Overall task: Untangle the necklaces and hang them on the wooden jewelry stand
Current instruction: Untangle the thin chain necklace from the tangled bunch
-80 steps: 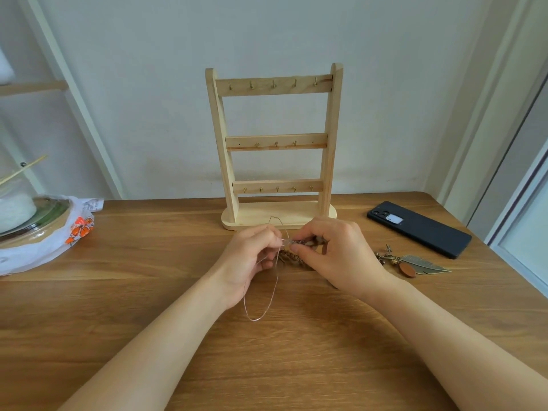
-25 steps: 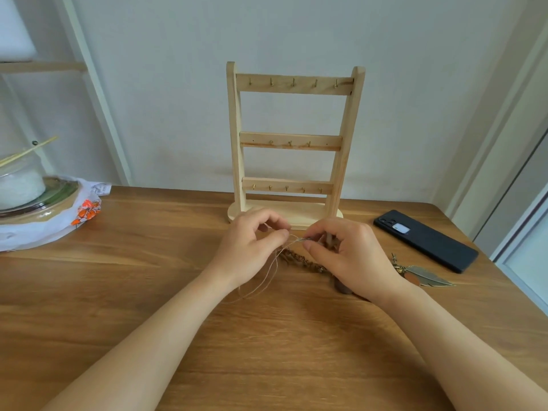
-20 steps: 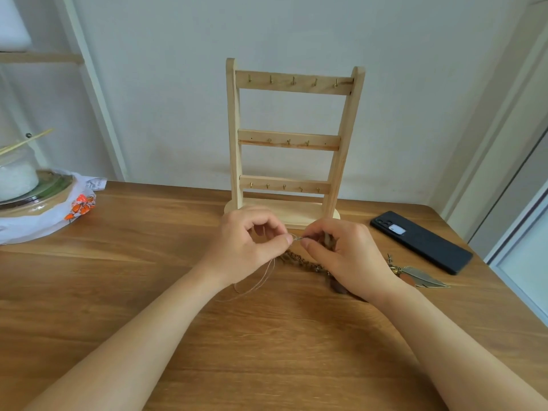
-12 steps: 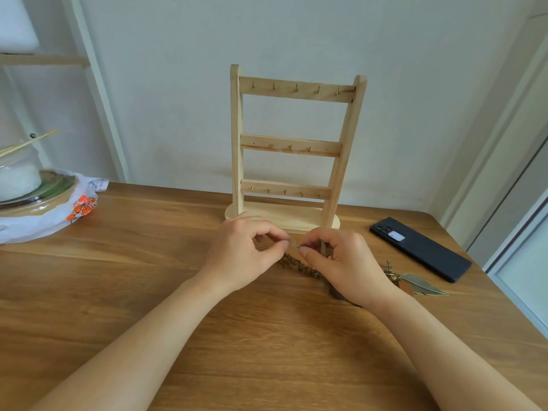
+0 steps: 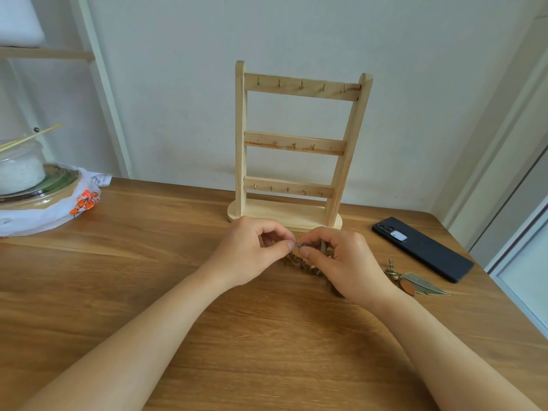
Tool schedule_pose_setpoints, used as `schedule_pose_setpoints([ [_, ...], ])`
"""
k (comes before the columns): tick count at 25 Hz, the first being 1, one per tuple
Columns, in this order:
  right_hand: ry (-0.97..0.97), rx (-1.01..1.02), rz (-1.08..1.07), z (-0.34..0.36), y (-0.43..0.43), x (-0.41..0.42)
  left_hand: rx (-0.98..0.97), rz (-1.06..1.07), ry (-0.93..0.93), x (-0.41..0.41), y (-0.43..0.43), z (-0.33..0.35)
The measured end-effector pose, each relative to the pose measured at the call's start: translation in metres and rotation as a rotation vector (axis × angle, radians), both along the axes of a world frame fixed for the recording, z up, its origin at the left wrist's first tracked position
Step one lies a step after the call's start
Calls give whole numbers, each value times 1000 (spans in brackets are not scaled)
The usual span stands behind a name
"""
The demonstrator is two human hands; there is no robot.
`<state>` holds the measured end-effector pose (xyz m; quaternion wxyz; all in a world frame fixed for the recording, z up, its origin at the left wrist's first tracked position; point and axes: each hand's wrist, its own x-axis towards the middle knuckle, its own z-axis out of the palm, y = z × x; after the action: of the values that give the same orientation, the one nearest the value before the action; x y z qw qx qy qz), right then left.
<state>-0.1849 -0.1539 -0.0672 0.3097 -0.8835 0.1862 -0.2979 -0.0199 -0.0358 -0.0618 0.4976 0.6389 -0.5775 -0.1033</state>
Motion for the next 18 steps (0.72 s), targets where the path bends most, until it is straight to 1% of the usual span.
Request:
schedule_pose_setpoints([
  [3, -10, 26, 6, 0, -1, 0, -51, 10, 44, 3, -1, -2],
  [8, -9, 67, 30, 2, 1, 0, -104, 24, -62, 1, 0, -5],
  [11, 0, 86, 42, 1, 3, 1, -136, 57, -81, 1, -2, -7],
  [18, 1, 157, 50, 2, 6, 2, -127, 79, -98, 1, -3, -10],
])
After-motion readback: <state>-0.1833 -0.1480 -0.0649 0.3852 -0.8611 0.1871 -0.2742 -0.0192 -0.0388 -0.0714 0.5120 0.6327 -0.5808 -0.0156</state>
